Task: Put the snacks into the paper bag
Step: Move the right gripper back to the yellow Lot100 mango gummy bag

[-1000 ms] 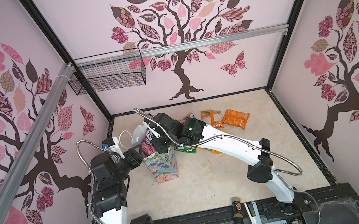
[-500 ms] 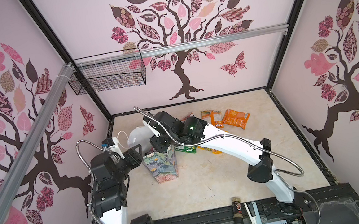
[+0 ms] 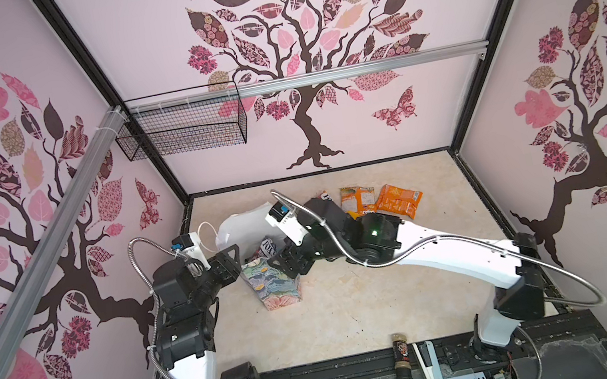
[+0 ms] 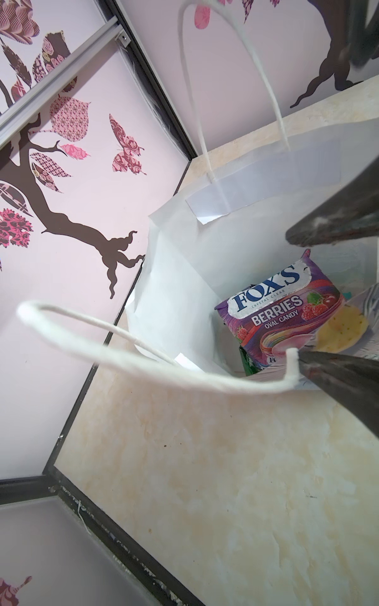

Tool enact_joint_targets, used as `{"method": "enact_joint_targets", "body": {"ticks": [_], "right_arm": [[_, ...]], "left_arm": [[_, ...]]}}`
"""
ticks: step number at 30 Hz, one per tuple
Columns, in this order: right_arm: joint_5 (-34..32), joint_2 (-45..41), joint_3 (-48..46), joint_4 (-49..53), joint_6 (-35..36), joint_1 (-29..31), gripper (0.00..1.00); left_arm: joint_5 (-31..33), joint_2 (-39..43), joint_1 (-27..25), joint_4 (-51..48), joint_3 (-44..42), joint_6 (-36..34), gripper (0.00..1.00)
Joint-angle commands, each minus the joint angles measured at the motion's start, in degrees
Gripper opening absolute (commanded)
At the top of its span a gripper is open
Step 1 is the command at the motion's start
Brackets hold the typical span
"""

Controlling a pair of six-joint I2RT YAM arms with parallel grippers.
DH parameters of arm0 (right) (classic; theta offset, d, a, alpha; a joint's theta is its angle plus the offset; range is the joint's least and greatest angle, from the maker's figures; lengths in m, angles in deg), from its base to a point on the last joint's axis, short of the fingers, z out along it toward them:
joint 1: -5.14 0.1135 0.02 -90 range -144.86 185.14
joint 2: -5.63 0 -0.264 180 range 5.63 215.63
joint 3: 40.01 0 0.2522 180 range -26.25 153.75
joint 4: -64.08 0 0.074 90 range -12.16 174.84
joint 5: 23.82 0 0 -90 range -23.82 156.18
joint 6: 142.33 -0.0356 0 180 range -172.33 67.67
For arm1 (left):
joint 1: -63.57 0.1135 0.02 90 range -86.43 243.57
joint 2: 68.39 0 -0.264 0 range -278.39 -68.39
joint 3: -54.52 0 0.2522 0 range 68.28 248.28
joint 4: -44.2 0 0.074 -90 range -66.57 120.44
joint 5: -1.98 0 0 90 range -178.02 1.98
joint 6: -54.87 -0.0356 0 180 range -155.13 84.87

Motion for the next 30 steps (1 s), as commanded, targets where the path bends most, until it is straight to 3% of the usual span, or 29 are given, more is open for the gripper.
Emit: {"method": "enact_joint_targets", "body": {"ticks": [1, 9, 14, 16, 23, 30], "right_arm": [[-3.33, -8.73, -6.96, -9.37, 0.87, 0.05, 0.81], [-9.67, -20.25, -21.49, -8.90, -0.57, -0.06, 0.88], [-28.76, -20.06, -26.20, -0.58, 1.17, -0.30, 0.90], [-31.79, -18.43, -27.37, 2.32, 1.25, -1.36, 0.92], [-28.66, -16.54, -36.72, -3.74, 0.76, -9.15, 0.93], [-28.03, -14.81, -39.32, -5.54, 1.46, -10.31, 0.93]], "left_arm": [[-0.05, 0.26, 0.20, 0.74, -1.34, 0.12, 0.56], [-0.02, -0.43, 0.22, 0.71, -1.39, 0.14, 0.56], [0.20, -0.55, 0.25, 0.44, -1.29, 0.04, 0.57], [0.13, -0.66, 0.25, 0.51, -1.31, 0.05, 0.57], [0.13, -0.94, 0.20, 0.51, -1.37, 0.05, 0.58], [-0.29, -1.19, 0.24, 0.60, -1.29, 0.16, 0.58]]}}
